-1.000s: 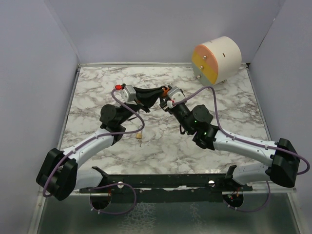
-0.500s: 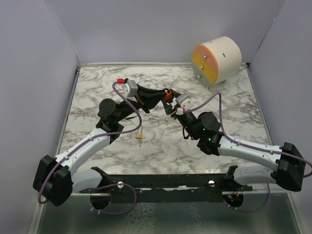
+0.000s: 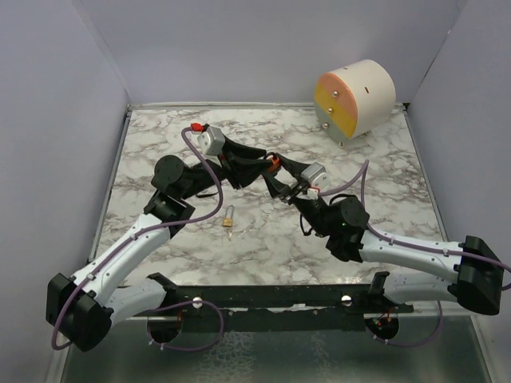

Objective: Lock with the key
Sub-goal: Lock the lock.

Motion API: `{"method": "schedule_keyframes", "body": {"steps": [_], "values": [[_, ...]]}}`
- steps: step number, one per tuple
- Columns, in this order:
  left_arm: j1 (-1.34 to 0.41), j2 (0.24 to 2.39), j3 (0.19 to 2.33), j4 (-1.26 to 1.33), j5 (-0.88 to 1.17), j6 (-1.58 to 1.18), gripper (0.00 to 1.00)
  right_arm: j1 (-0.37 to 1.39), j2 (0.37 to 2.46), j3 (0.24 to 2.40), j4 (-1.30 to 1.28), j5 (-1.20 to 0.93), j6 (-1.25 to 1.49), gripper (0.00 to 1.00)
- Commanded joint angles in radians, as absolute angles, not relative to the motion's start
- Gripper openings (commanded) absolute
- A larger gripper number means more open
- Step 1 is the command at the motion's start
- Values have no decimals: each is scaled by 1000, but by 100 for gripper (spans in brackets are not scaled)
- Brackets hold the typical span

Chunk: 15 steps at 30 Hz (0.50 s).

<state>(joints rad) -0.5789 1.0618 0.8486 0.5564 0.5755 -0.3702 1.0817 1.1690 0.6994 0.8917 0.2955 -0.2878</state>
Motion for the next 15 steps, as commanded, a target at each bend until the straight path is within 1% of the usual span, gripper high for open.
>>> {"method": "schedule_keyframes", "body": {"steps": [1,8,15], "values": [[-585,1046,878,384,579,-354,40,1099,1112,709,1141,225,-227,1],[-586,955,967,388,525,-349,45,1099,1161,673,1137,270,-233,1],[-586,872,980,388,444,-312,48,1100,1222,664,1145,291,-236,1]]}}
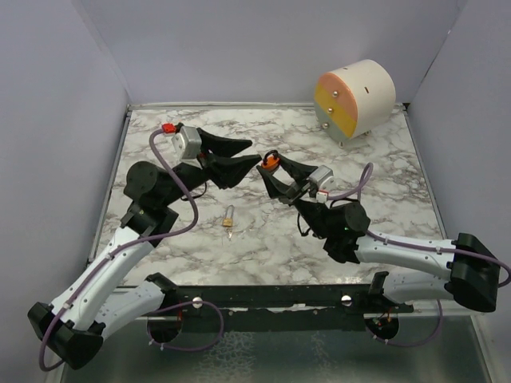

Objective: Lock with the key
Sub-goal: Lock the lock.

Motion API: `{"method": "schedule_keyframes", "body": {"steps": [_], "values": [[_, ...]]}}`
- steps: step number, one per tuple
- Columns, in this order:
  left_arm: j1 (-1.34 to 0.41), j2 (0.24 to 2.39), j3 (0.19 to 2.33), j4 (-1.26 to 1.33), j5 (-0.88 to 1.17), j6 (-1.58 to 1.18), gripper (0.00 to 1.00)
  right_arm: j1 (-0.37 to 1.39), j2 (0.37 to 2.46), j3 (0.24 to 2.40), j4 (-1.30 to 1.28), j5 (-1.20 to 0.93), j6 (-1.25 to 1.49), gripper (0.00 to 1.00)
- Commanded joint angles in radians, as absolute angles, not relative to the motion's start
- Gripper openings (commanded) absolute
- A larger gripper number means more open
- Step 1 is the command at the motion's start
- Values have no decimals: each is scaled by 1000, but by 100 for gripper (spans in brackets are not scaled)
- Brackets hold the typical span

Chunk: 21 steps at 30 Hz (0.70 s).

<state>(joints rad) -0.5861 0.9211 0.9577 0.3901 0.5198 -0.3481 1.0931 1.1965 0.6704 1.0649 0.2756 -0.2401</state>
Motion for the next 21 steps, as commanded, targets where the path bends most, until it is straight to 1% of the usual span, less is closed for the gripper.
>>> {"method": "schedule_keyframes", "body": {"steps": [1,6,8,9,12,16,21], "values": [[-586,868,981,388,434,-303,48,1099,1225,664,1144,291,-234,1],[-586,885,1001,388,417,-272,50,1100,1231,663,1130,291,-229,1],[-586,909,1021,388,440,-253,51,1100,1233,664,1124,294,-229,1],[-586,923,1029,386,462,-235,53,1100,1233,663,1122,297,-229,1],[-586,956,1051,331,537,-117,57,1100,1233,664,1114,304,-229,1],[-585,976,1082,216,489,-17,57,1099,1231,666,1095,305,-227,1],[-586,965,1099,160,464,-7,57,1100,1234,671,1085,312,-239,1]]}}
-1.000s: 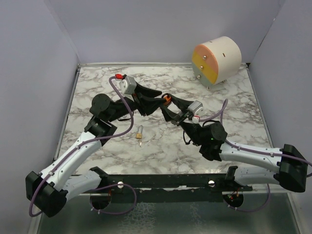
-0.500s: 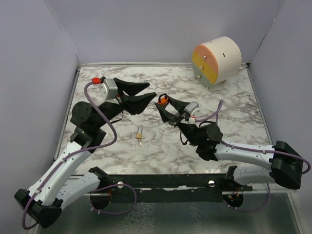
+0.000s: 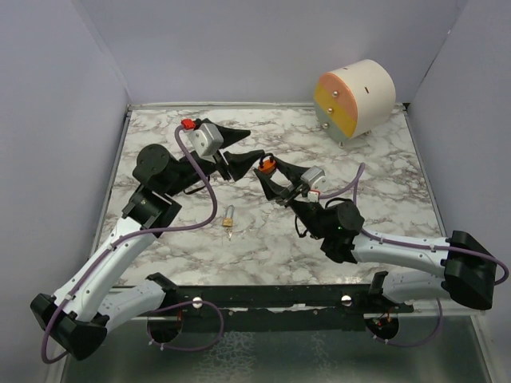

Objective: Lock with the key
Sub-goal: Lock the lock.

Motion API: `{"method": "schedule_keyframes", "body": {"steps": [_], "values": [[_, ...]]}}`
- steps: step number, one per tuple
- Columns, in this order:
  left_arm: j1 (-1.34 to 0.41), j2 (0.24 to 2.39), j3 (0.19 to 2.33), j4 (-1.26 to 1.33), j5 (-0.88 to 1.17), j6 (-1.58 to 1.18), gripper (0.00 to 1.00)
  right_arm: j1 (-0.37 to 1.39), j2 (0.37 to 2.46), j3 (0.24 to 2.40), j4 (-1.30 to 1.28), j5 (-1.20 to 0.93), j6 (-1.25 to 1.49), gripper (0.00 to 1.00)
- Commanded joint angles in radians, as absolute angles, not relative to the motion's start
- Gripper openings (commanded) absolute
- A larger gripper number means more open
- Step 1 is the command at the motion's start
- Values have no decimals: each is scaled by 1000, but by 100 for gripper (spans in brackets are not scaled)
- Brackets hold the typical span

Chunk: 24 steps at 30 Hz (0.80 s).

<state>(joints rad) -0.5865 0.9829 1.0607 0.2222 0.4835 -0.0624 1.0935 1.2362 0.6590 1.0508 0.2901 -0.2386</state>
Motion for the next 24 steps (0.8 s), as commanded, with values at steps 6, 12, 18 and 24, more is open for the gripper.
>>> {"method": "schedule_keyframes", "body": {"steps": [6,12,18,24], "values": [[-586,920,1047,206,406,-37,53,1100,1242,676,1078,314,-239,1],[-586,861,984,288,514,-8,42,1100,1243,673,1079,322,-235,1],[-586,883,985,288,580,-9,48,1099,1240,673,1077,321,-232,1],[-587,923,993,249,684,82,29,1100,1232,676,1071,317,-233,1]]}}
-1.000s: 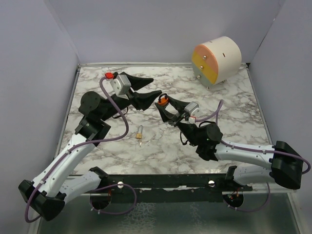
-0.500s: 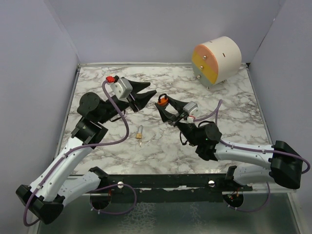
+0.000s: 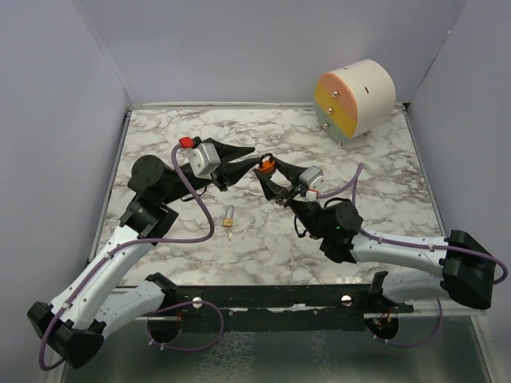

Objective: Lock with the key
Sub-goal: Lock the lock.

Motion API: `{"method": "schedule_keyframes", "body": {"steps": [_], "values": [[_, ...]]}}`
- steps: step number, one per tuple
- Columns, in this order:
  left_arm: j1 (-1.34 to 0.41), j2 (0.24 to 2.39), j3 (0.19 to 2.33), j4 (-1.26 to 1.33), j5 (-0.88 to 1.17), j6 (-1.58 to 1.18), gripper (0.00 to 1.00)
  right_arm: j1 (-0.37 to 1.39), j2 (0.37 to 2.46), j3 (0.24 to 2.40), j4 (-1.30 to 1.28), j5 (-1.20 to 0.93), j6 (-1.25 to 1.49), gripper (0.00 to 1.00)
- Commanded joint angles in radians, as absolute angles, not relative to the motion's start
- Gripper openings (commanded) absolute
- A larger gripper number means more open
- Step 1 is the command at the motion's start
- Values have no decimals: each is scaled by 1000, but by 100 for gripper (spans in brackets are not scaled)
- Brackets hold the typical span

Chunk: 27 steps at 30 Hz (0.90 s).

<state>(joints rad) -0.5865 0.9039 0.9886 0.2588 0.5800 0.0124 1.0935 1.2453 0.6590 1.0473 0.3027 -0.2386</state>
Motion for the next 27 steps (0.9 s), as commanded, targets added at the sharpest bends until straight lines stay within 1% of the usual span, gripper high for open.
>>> {"method": "schedule_keyframes", "body": {"steps": [1,10,15,18,27], "values": [[-586,926,993,245,690,91,29,1099,1230,675,1069,317,-233,1],[-586,953,990,270,669,64,29,1099,1221,672,1065,316,-244,1],[-586,945,979,285,636,50,35,1099,1227,671,1070,313,-247,1],[-587,946,973,294,624,45,37,1100,1232,674,1072,312,-250,1],[-586,972,972,307,605,22,37,1100,1232,678,1077,310,-257,1]]}}
